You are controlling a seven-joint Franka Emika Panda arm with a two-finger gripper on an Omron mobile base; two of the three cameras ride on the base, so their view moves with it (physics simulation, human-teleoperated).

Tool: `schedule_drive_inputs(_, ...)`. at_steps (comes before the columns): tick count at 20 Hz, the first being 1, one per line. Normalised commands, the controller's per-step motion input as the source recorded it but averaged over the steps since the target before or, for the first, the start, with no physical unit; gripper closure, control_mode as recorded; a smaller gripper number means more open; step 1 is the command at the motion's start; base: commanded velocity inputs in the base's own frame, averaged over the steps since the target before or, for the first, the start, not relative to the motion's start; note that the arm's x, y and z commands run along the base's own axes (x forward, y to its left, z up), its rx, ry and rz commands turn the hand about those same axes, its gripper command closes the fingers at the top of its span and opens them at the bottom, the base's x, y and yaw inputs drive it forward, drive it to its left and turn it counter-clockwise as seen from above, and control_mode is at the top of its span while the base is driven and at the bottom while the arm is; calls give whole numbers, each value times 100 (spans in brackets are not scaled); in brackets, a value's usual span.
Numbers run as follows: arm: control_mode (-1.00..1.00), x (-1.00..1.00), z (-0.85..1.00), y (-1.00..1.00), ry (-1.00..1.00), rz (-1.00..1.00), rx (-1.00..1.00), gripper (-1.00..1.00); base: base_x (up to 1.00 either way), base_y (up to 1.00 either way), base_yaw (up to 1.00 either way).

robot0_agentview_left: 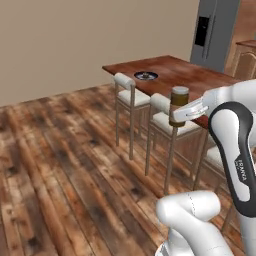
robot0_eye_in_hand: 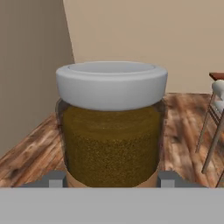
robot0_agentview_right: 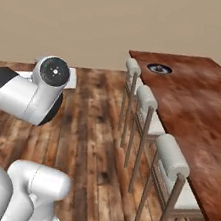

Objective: Take the cinnamon bottle from the cabinet and place it on the dining table, next to the plate with the cupcake. Then take the chocolate from the dining counter and place it on the cupcake plate.

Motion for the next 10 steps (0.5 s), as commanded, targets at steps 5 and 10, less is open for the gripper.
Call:
schedule_drive_inputs(5, 100, 0, 0, 0, 0, 0, 0, 100, 73, 43, -30)
schedule_drive_inputs(10, 100, 0, 0, 0, 0, 0, 0, 100, 68, 52, -22)
